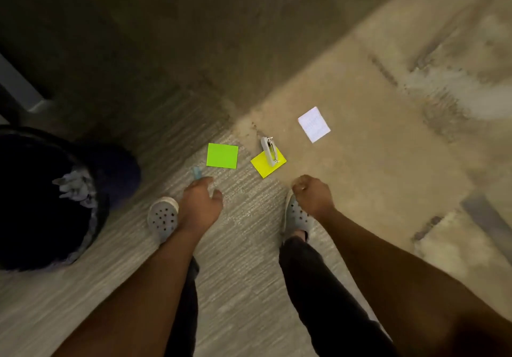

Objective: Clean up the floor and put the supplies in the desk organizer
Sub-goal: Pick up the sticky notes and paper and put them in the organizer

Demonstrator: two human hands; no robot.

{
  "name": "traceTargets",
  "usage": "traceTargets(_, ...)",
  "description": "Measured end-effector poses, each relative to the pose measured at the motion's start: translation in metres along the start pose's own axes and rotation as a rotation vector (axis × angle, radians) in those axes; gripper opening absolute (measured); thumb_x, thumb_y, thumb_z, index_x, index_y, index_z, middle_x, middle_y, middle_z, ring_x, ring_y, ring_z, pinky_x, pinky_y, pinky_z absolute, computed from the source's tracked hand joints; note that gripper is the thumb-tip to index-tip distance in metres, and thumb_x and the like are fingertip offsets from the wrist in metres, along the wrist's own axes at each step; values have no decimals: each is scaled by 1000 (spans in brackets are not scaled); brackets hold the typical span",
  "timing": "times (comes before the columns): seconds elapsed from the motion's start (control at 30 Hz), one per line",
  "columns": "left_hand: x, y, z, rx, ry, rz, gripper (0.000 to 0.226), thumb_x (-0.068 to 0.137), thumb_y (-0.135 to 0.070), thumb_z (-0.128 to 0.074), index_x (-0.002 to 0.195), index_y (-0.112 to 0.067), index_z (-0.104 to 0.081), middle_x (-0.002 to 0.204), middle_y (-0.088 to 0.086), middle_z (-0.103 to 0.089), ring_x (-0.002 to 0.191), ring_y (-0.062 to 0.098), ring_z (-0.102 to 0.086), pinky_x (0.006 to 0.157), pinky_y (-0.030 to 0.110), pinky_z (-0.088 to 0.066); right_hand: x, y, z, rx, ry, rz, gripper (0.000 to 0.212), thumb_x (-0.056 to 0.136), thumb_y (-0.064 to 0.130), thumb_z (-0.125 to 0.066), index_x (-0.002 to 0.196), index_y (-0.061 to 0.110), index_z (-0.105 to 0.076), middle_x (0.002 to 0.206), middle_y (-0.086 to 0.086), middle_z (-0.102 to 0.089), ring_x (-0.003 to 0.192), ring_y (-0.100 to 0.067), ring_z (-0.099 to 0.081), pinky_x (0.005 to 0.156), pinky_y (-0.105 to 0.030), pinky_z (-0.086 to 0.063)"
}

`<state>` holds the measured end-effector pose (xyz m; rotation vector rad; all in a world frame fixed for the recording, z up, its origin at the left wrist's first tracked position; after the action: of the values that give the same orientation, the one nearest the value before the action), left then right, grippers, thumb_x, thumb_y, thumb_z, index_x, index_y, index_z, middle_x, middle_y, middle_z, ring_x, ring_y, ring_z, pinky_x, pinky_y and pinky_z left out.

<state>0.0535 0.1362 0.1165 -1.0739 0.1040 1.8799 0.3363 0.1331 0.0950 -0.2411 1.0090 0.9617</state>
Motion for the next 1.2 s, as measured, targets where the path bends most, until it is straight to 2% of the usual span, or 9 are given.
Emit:
traceTargets(0.23, 128, 40, -87, 393, 30, -180, 56, 84, -12, -58, 138, -9, -45, 137, 21, -49, 123, 40, -47, 103, 46, -41, 148, -38, -34, -163, -148, -25, 29, 93, 18, -44, 103, 2, -66, 113, -21, -67, 105, -38, -62, 87, -35, -46)
traceTargets(0.4, 187, 22, -122, 662, 59, -413, 86, 77, -24, -75, 148, -19, -26, 153, 13, -29, 136, 39, -32, 106, 49, -35, 189, -43, -62, -40, -186, -30, 25, 77, 30, -65, 97, 16, -59, 101, -11, -69, 99, -31, -63, 78, -32, -46)
traceTargets(0.57, 202, 20, -131, 746, -16, -411, 81, 65, -30, -85, 132, -14, -41, 129, 19, -43, 115, 40, -45, 96, 47, -41, 184, -34, -112, -115, -206, 3, 58, 69, 37, -80, 112, 14, -49, 117, -10, -54, 107, -31, -55, 77, -36, -45)
traceTargets(0.7, 197, 24, -130, 722, -63, -352, 60, 65, -31, -84, 112, -6, -55, 119, 20, -45, 109, 39, -46, 87, 47, -45, 192, -35, -119, -51, -235, -46, 51, 76, 33, -74, 112, 5, -51, 117, -17, -53, 109, -35, -52, 91, -39, -43)
traceTargets(0.83, 186, 28, -133, 578, -53, -391, 40, 77, -28, -73, 107, -7, -60, 134, 17, -44, 121, 39, -42, 98, 49, -42, 191, -43, -117, 86, -209, -101, 32, 85, 27, -66, 107, 5, -59, 114, -18, -56, 106, -35, -58, 93, -36, -45)
traceTargets(0.93, 169, 23, -137, 370, 12, -482, 25, 78, -25, -72, 91, -7, -61, 147, 17, -40, 133, 37, -38, 109, 48, -34, 179, -49, -109, 202, -200, -119, 18, 87, 28, -64, 88, 10, -63, 96, -10, -65, 95, -29, -63, 80, -26, -43)
traceTargets(1.03, 150, 20, -144, 57, 191, -419, 20, 84, -19, -70, 85, -6, -55, 110, 18, -65, 101, 32, -60, 87, 42, -48, 164, -58, -100, 413, -183, -172, 19, 88, 25, -63, 83, 6, -63, 80, -9, -67, 80, -26, -66, 78, -34, -51)
traceTargets(1.1, 139, 21, -147, -140, 286, -288, 20, 87, -19, -69, 79, -13, -52, 73, 6, -60, 66, 22, -54, 64, 35, -45, 150, -61, -101, 685, -82, -216, 14, 91, 18, -62, 84, 6, -60, 82, -19, -71, 68, -22, -69, 66, -37, -57)
traceTargets(1.2, 123, 11, -149, -370, 388, -203, 20, 85, -15, -71, 75, -21, -55, 63, -9, -63, 57, 2, -57, 54, 19, -46, 132, -67, -83, 761, -65, -205, 13, 91, 14, -63, 80, 11, -58, 64, -4, -73, 57, -14, -71, 54, -27, -55)
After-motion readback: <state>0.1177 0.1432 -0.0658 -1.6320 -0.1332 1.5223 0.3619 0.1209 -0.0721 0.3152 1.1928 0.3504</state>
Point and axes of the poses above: each hand's wrist, its own x-axis towards the middle knuckle, its own z-axis out of the back of the hand, y = z × x, the point moved 8 cm from there along x, towards the middle knuckle
